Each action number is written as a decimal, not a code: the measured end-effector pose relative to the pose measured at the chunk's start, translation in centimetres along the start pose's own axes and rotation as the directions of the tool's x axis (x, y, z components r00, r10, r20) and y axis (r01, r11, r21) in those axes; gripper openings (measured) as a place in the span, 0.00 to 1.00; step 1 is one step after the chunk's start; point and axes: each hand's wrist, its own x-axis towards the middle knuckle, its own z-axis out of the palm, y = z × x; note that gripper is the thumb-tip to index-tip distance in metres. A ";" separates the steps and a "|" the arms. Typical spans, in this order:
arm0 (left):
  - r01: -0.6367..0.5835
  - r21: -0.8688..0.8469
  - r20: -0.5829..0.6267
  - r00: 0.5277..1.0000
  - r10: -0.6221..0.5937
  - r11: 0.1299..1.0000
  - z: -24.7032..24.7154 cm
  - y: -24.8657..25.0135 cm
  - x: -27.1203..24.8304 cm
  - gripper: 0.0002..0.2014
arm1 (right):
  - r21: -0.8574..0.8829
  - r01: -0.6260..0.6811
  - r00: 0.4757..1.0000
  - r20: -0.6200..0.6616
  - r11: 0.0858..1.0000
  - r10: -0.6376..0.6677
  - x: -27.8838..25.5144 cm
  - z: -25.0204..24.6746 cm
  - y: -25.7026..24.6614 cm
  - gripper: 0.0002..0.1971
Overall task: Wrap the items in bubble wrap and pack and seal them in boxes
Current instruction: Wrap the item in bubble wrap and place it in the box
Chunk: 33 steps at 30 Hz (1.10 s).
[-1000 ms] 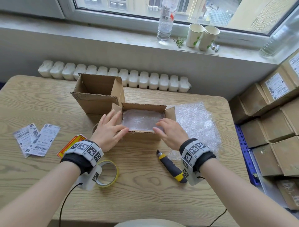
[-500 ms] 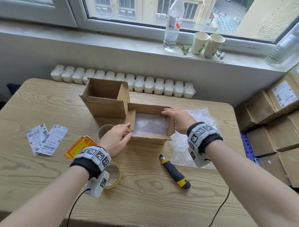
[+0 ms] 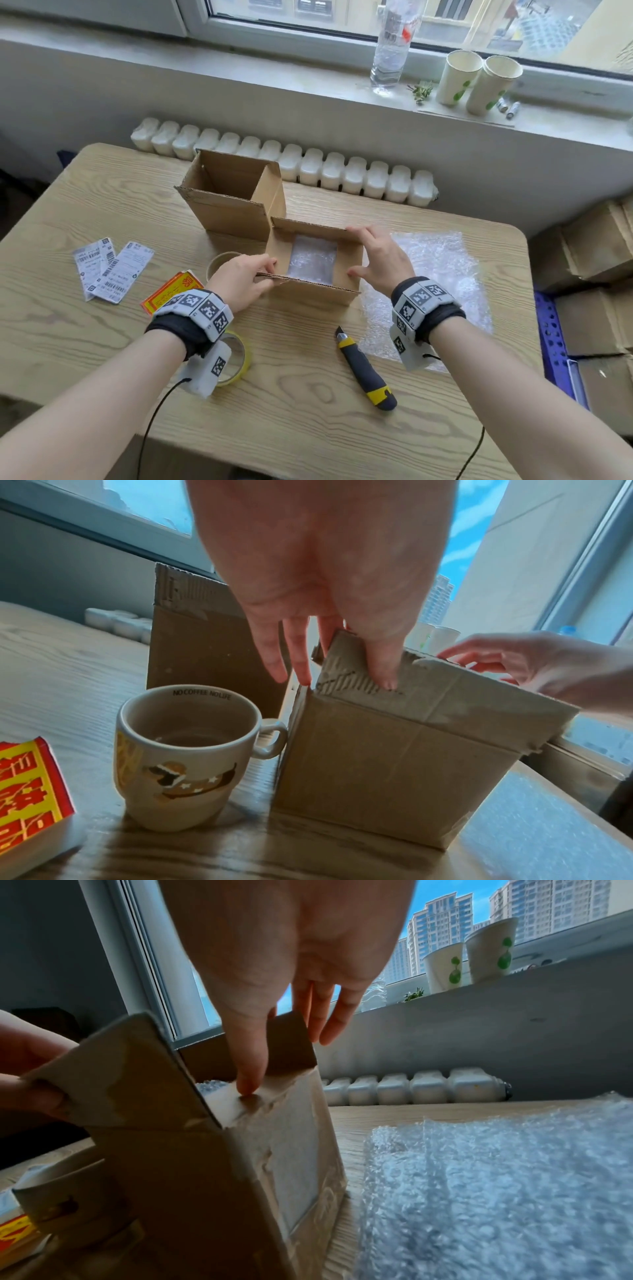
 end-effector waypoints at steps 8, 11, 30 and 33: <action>0.108 0.106 -0.140 0.986 -0.093 0.988 0.1 1.5 1.2 0.17 | 0.199 0.022 1.000 -0.012 0.980 -0.020 -0.6 1.1 0.6 0.12; 0.073 0.123 -0.237 0.971 -0.042 0.990 0.6 1.7 1.7 0.26 | 0.236 0.008 1.000 0.007 0.972 -0.010 -0.9 1.3 0.5 0.13; -0.296 0.561 0.193 0.955 0.225 0.773 2.9 0.4 3.4 0.32 | -0.261 0.027 1.000 0.021 0.965 -0.022 -3.5 7.7 -5.4 0.35; -0.300 0.594 0.190 0.954 0.232 0.747 3.0 0.1 3.4 0.31 | -0.278 -0.012 1.000 0.004 0.960 0.013 -3.2 8.0 -6.0 0.33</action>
